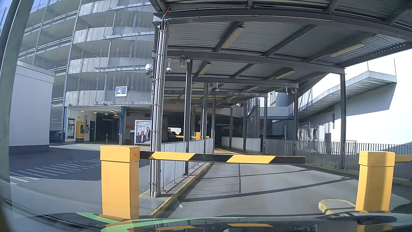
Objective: Follow the waypoints while adhering to traffic rules and regulations
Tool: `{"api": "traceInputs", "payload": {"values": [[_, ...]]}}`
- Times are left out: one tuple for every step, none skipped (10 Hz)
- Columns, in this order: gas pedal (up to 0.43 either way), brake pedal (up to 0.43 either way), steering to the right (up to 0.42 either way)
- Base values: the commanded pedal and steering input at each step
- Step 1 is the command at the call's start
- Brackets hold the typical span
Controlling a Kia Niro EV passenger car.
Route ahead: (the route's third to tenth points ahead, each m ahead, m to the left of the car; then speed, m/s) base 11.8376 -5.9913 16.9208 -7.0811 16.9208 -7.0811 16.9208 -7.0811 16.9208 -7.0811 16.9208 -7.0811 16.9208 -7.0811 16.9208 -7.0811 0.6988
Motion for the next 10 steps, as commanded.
{"api": "traceInputs", "payload": {"values": [[0.000,0.122,0.083],[0.000,0.128,0.075],[0.000,0.140,0.071],[0.000,0.146,0.067],[0.000,0.146,0.063],[0.000,0.146,0.059],[0.000,0.146,0.057],[0.000,0.159,0.056],[0.000,0.159,0.055],[0.000,0.165,0.055]]}}
